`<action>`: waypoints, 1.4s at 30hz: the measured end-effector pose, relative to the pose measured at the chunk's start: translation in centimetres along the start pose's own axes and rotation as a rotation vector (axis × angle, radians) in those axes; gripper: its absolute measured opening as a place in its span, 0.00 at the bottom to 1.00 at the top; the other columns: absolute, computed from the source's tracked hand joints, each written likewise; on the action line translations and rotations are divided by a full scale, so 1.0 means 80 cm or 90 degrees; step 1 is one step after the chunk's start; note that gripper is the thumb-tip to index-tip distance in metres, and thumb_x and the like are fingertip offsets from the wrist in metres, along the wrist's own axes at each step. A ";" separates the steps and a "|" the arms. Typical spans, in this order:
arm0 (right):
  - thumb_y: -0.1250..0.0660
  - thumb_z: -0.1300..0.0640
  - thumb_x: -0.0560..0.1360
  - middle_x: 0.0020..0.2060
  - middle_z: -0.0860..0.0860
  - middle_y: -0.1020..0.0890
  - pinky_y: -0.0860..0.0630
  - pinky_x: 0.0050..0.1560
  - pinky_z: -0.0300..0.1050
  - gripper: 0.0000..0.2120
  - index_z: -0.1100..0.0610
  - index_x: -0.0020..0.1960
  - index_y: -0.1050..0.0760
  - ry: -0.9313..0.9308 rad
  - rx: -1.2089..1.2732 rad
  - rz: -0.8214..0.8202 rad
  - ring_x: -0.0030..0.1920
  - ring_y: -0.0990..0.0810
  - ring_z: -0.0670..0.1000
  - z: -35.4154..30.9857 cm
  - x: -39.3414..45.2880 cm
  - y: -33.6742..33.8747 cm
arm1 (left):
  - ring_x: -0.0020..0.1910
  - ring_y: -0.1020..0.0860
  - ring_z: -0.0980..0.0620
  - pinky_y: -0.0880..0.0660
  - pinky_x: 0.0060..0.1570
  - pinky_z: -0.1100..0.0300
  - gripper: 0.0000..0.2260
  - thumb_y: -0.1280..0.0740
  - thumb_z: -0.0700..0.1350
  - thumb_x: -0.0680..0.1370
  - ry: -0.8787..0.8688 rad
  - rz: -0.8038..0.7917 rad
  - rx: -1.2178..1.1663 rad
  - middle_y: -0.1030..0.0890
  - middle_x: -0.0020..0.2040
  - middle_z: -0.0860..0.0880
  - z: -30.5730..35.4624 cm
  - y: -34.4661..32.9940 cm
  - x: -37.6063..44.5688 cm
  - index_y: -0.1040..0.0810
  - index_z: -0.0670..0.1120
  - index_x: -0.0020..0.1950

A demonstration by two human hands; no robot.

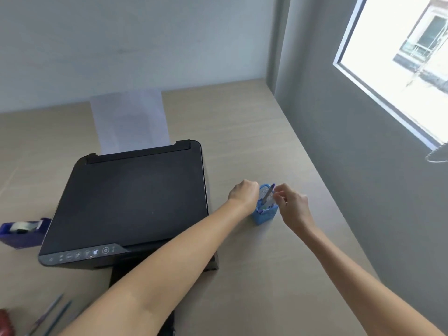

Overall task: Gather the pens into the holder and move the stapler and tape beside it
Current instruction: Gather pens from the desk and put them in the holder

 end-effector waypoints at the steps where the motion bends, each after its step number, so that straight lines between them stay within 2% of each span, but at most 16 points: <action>1: 0.38 0.63 0.77 0.47 0.60 0.16 0.24 0.44 0.46 0.07 0.62 0.53 0.22 0.015 -0.013 0.010 0.44 0.19 0.58 -0.006 0.000 0.004 | 0.50 0.20 0.37 0.27 0.41 0.52 0.03 0.33 0.36 0.77 -0.002 0.013 -0.015 0.19 0.51 0.37 -0.004 0.003 -0.004 0.22 0.37 0.49; 3: 0.37 0.62 0.78 0.48 0.60 0.15 0.24 0.44 0.49 0.07 0.61 0.53 0.23 0.057 -0.042 0.035 0.43 0.18 0.60 -0.027 -0.002 0.012 | 0.50 0.20 0.37 0.23 0.44 0.52 0.09 0.32 0.42 0.78 -0.015 0.049 -0.051 0.19 0.52 0.37 -0.016 0.016 -0.018 0.22 0.37 0.52; 7: 0.35 0.61 0.77 0.46 0.56 0.15 0.31 0.43 0.41 0.06 0.59 0.52 0.23 0.131 -0.048 0.070 0.38 0.19 0.58 -0.098 -0.015 0.017 | 0.52 0.20 0.41 0.22 0.54 0.49 0.15 0.32 0.45 0.78 -0.053 0.153 -0.142 0.17 0.53 0.41 -0.058 0.073 -0.080 0.22 0.40 0.62; 9: 0.35 0.59 0.77 0.46 0.54 0.16 0.30 0.41 0.41 0.05 0.57 0.51 0.22 0.172 -0.034 0.061 0.35 0.20 0.55 -0.148 -0.031 0.004 | 0.45 0.20 0.49 0.22 0.54 0.53 0.15 0.33 0.44 0.78 -0.071 0.215 -0.194 0.16 0.51 0.44 -0.094 0.105 -0.130 0.23 0.41 0.64; 11: 0.36 0.58 0.77 0.45 0.52 0.15 0.25 0.43 0.46 0.04 0.55 0.50 0.22 0.208 -0.017 0.045 0.35 0.18 0.55 -0.197 -0.050 -0.015 | 0.35 0.24 0.58 0.23 0.47 0.62 0.13 0.32 0.43 0.78 -0.075 0.259 -0.247 0.16 0.48 0.46 -0.135 0.126 -0.182 0.21 0.42 0.62; 13: 0.36 0.58 0.77 0.43 0.51 0.15 0.26 0.47 0.47 0.04 0.55 0.50 0.22 0.250 -0.007 0.024 0.36 0.17 0.56 -0.247 -0.074 -0.044 | 0.33 0.26 0.60 0.26 0.42 0.68 0.10 0.32 0.44 0.78 -0.045 0.287 -0.281 0.16 0.45 0.47 -0.192 0.136 -0.234 0.19 0.44 0.58; 16: 0.36 0.58 0.77 0.33 0.48 0.19 0.29 0.42 0.35 0.05 0.55 0.50 0.22 0.316 0.014 -0.018 0.35 0.18 0.53 -0.321 -0.116 -0.103 | 0.34 0.21 0.54 0.26 0.37 0.67 0.05 0.33 0.44 0.78 0.037 0.341 -0.294 0.16 0.39 0.49 -0.304 0.140 -0.306 0.17 0.45 0.47; 19: 0.36 0.61 0.77 0.33 0.44 0.23 0.33 0.39 0.21 0.05 0.58 0.51 0.22 0.421 0.029 -0.059 0.32 0.22 0.45 -0.391 -0.173 -0.166 | 0.34 0.20 0.52 0.27 0.36 0.63 0.07 0.33 0.43 0.77 0.159 0.388 -0.282 0.16 0.35 0.48 -0.431 0.125 -0.364 0.19 0.44 0.41; 21: 0.36 0.62 0.77 0.39 0.48 0.20 0.30 0.38 0.24 0.05 0.59 0.52 0.23 0.501 0.039 -0.105 0.33 0.23 0.41 -0.429 -0.217 -0.215 | 0.35 0.21 0.49 0.28 0.37 0.59 0.07 0.34 0.41 0.77 0.234 0.362 -0.287 0.18 0.35 0.46 -0.511 0.094 -0.395 0.20 0.41 0.41; 23: 0.36 0.61 0.78 0.44 0.51 0.19 0.26 0.39 0.32 0.05 0.59 0.53 0.23 0.584 0.037 -0.176 0.36 0.23 0.46 -0.455 -0.263 -0.268 | 0.39 0.20 0.46 0.27 0.39 0.58 0.06 0.34 0.39 0.77 0.298 0.305 -0.256 0.17 0.37 0.45 -0.575 0.049 -0.417 0.20 0.39 0.42; 26: 0.38 0.60 0.78 0.43 0.53 0.22 0.23 0.41 0.45 0.04 0.58 0.49 0.25 0.639 -0.041 -0.333 0.39 0.23 0.52 -0.460 -0.322 -0.361 | 0.50 0.19 0.42 0.23 0.51 0.53 0.06 0.35 0.35 0.76 0.345 0.185 -0.209 0.16 0.48 0.41 -0.635 -0.027 -0.433 0.19 0.38 0.49; 29: 0.39 0.61 0.76 0.41 0.51 0.24 0.23 0.41 0.55 0.04 0.57 0.44 0.27 0.594 -0.166 -0.481 0.40 0.23 0.57 -0.426 -0.356 -0.446 | 0.56 0.22 0.38 0.24 0.57 0.49 0.10 0.37 0.33 0.75 0.343 0.077 -0.191 0.19 0.55 0.37 -0.653 -0.082 -0.428 0.23 0.36 0.55; 32: 0.39 0.62 0.75 0.42 0.54 0.24 0.25 0.42 0.53 0.03 0.58 0.43 0.28 0.506 -0.320 -0.586 0.44 0.23 0.62 -0.377 -0.375 -0.508 | 0.60 0.24 0.37 0.27 0.60 0.49 0.12 0.38 0.35 0.77 0.334 0.012 -0.116 0.23 0.60 0.36 -0.655 -0.112 -0.420 0.25 0.36 0.60; 36: 0.38 0.61 0.76 0.55 0.61 0.23 0.29 0.44 0.49 0.11 0.59 0.58 0.27 0.426 -0.464 -0.641 0.53 0.22 0.63 -0.335 -0.394 -0.558 | 0.61 0.26 0.38 0.27 0.59 0.50 0.13 0.41 0.31 0.79 0.339 0.000 -0.053 0.26 0.62 0.36 -0.655 -0.126 -0.420 0.30 0.36 0.63; 39: 0.41 0.65 0.76 0.57 0.61 0.26 0.28 0.46 0.51 0.15 0.58 0.62 0.28 0.451 -0.493 -0.647 0.55 0.23 0.64 -0.322 -0.411 -0.575 | 0.54 0.21 0.37 0.25 0.49 0.48 0.11 0.41 0.32 0.79 0.352 0.014 -0.100 0.22 0.58 0.35 -0.655 -0.125 -0.426 0.31 0.36 0.61; 42: 0.42 0.64 0.77 0.59 0.62 0.30 0.27 0.43 0.53 0.14 0.59 0.62 0.31 0.506 -0.546 -0.613 0.54 0.23 0.65 -0.315 -0.421 -0.577 | 0.54 0.21 0.36 0.26 0.47 0.48 0.10 0.41 0.37 0.81 0.314 0.010 -0.177 0.22 0.57 0.34 -0.645 -0.129 -0.424 0.32 0.35 0.62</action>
Point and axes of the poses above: each hand's wrist, its own x-axis towards the middle knuckle, its own y-axis out of the back of the hand, z = x × y, the point moved 8 cm from there along x, towards the middle knuckle
